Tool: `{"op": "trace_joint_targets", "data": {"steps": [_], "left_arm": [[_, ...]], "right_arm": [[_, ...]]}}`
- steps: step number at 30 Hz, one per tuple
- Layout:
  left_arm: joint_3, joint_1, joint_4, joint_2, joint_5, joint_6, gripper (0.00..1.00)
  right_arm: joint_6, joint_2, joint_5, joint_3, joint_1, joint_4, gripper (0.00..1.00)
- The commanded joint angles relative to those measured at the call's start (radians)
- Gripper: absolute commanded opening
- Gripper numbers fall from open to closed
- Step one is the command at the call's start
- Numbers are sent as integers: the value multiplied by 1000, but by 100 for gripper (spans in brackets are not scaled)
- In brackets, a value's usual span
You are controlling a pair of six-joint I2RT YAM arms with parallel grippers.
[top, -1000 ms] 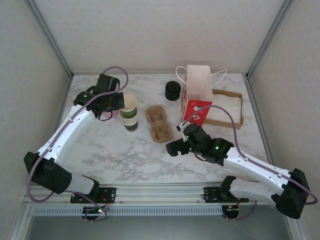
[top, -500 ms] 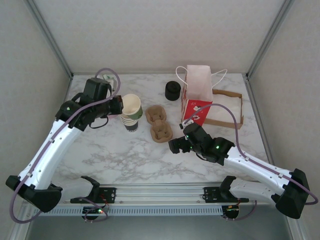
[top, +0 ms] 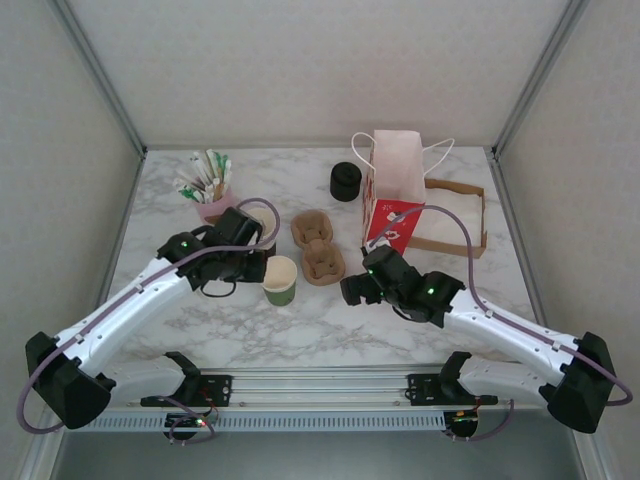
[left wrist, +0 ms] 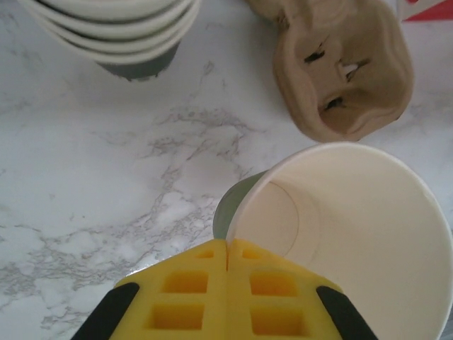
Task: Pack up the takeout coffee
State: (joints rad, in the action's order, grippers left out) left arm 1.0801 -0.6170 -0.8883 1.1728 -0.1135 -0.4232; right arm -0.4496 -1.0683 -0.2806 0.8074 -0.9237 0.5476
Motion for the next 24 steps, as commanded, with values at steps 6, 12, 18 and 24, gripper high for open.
{"op": "trace_joint_targets", "data": {"steps": [6, 12, 18, 24], "left_arm": [[-113, -48, 157, 14, -7, -72, 0], [-157, -74, 221, 47, -6, -92, 0], [-179, -110, 251, 85, 37, -113, 0], [-186, -140, 264, 116, 67, -126, 0]], "right_arm": [[-2, -52, -12, 89, -10, 34, 99], [3, -84, -3, 115, -9, 39, 99], [-4, -121, 8, 141, -10, 42, 99], [-9, -155, 19, 168, -10, 52, 99]]}}
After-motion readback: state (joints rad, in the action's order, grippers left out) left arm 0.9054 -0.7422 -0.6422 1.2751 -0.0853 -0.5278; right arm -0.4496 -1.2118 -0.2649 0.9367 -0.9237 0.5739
